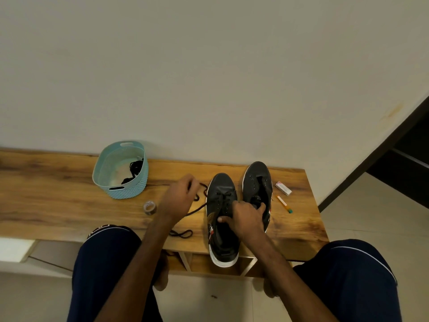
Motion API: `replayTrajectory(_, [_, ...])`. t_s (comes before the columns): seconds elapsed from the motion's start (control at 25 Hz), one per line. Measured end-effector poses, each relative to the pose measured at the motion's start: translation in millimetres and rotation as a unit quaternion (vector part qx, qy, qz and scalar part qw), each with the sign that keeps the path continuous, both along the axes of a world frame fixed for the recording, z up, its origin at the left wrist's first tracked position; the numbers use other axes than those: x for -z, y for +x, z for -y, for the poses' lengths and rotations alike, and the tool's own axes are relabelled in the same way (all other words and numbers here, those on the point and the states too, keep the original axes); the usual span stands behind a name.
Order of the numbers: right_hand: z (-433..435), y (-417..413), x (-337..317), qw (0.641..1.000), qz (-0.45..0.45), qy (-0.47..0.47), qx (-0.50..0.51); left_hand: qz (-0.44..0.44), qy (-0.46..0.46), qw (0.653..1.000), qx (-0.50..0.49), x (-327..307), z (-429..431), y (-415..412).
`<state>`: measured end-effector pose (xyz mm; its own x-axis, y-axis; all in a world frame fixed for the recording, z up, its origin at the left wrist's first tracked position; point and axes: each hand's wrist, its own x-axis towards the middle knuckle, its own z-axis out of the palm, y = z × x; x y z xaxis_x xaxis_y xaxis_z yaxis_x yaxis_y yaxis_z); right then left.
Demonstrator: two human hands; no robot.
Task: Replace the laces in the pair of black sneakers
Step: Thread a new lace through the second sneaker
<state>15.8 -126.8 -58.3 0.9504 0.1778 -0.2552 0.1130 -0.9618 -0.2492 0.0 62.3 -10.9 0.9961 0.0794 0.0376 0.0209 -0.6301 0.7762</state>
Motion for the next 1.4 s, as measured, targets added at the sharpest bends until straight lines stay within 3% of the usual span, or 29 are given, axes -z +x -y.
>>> replayTrajectory(0.04, [3.0,7.0,-4.7,0.999,-0.020,0.034,0.014,-0.040,0.138,0.988,0.050,4.7,-5.1,-0.7])
replayTrajectory(0.08, [5.6,15.5,-8.7,0.997,-0.021,0.074,0.026,-0.094,0.213,0.969,0.085,7.7,-10.8,-1.2])
replayTrajectory(0.2, [2.4,44.2,-13.7,0.984,0.081,0.158,0.000,-0.221,0.225,0.941,0.119,15.0,-15.6,-2.1])
replayTrajectory(0.28, [-13.0,61.4,-10.7,0.984,0.078,0.110,-0.119,-0.237,0.217,0.939,0.122,18.7,-15.3,-0.7])
replayTrajectory(0.36, [-34.3,70.9,-5.3,0.973,0.017,-0.025,-0.228,-0.254,0.209,0.935,0.132,21.0,-16.4,1.7])
replayTrajectory(0.44, [-50.0,76.7,-0.8,0.956,-0.008,-0.127,-0.263,-0.276,0.202,0.927,0.151,20.1,-16.4,2.7])
replayTrajectory(0.52, [-56.9,82.8,1.0,0.959,-0.023,-0.129,-0.251,-0.285,0.196,0.924,0.166,19.3,-15.2,3.3])
replayTrajectory(0.64, [-50.7,88.0,-9.3,0.979,-0.124,0.102,-0.126,-0.298,0.217,0.912,0.178,19.3,-14.8,1.9])
replayTrajectory(0.72, [-43.0,89.5,-22.4,0.944,-0.180,0.275,-0.020,-0.306,0.217,0.909,0.181,21.5,-15.4,1.9])
replayTrajectory(0.84, [-45.6,93.5,-42.0,0.878,-0.192,0.427,0.100,-0.305,0.202,0.914,0.178,23.4,-15.3,2.1])
replayTrajectory(1.0, [-59.6,106.4,-96.3,0.829,-0.154,0.527,0.105,-0.312,0.194,0.914,0.173,30.2,-11.8,-0.5])
replayTrajectory(1.24, [-65.3,115.7,-172.6,0.802,-0.106,0.585,0.067,-0.237,0.280,0.918,0.152,34.3,-9.4,4.1])
replayTrajectory(1.4, [-57.1,114.0,-197.0,0.773,-0.107,0.623,0.054,-0.202,0.287,0.929,0.117,32.0,-14.9,11.4])
